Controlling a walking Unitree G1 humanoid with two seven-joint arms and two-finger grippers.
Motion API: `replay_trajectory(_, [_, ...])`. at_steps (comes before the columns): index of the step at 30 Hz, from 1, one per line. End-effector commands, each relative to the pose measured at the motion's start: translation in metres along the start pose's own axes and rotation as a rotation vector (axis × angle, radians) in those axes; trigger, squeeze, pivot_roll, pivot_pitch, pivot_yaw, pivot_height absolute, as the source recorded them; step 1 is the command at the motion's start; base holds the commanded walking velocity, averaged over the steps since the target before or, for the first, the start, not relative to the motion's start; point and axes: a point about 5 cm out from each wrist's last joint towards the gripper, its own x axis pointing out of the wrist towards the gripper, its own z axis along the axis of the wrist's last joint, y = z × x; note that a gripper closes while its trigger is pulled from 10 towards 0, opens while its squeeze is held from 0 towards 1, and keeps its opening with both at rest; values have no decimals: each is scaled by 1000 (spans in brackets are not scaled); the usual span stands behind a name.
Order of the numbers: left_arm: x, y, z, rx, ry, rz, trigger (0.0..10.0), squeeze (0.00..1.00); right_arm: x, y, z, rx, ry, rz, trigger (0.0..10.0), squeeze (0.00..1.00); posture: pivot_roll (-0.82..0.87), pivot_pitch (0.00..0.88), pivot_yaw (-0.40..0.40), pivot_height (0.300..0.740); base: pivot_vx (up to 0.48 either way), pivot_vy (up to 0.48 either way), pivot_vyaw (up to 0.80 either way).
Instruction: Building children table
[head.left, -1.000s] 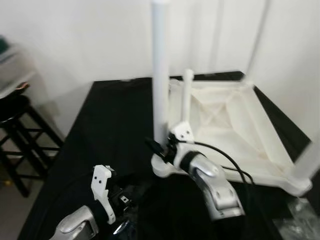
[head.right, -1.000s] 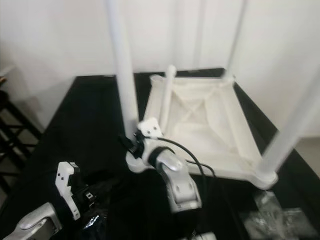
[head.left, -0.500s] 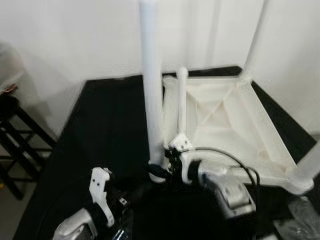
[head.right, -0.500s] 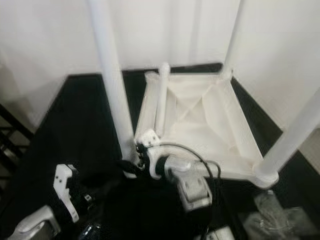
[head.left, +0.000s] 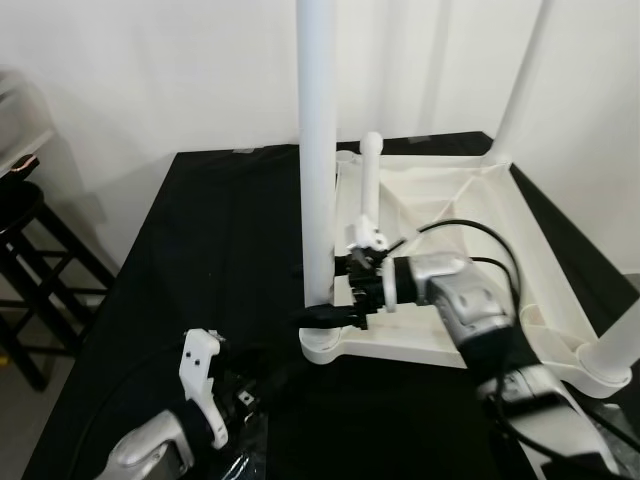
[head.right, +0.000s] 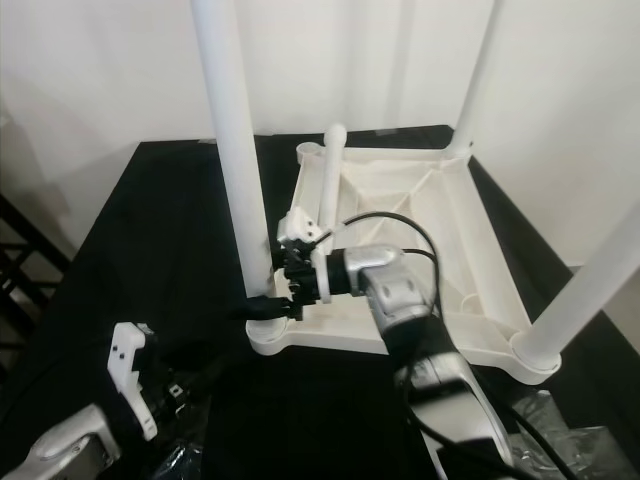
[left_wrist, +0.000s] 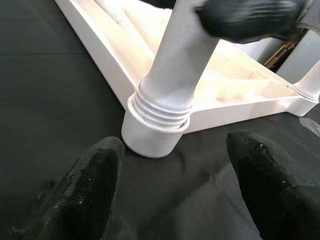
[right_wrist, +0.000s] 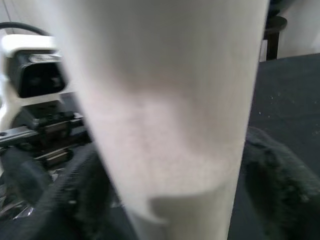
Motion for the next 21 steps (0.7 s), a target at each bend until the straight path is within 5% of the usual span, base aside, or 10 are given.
replay_trajectory(1, [-1, 1, -2, 3, 9, 10, 10000, 0, 3, -2, -4, 12, 5, -4, 0, 0, 31, 5, 30, 740, 0, 0, 0])
replay_trajectory(12, [-2, 0, -2, 0, 7, 7, 10000, 0, -12, -2, -19, 51, -40, -127, 0, 0, 18, 18, 35, 740, 0, 0, 0])
replay_trajectory(15, [-3, -2, -2, -1, 7, 5, 10000, 0, -17, -8, -32, 126, -61, -477, 0, 0, 21, 22, 28, 740, 0, 0, 0])
replay_trajectory(16, [-4, -1, -1, -1, 7, 6, 10000, 0, -12, 3, -55, 253, -26, -766, 0, 0, -1, 38, 30, 740, 0, 0, 0])
replay_trajectory(17, [-5, -1, -1, -1, 7, 5, 10000, 0, -5, 25, -72, 275, 4, -857, 0, 0, 0, 42, 34, 740, 0, 0, 0])
replay_trajectory(18, [-5, -1, -1, -1, 7, 5, 10000, 0, -5, 25, -72, 275, 4, -857, 0, 0, 0, 42, 34, 740, 0, 0, 0])
replay_trajectory(20, [-6, 0, 0, -4, 9, 4, 10000, 0, 11, 60, -86, 313, 36, -828, 0, 0, -8, 42, 51, 740, 0, 0, 0])
replay_trajectory(21, [-6, 1, -1, -4, 12, 4, 10000, 0, 11, 54, -81, 322, -3, -791, 0, 0, -18, 36, 53, 740, 0, 0, 0])
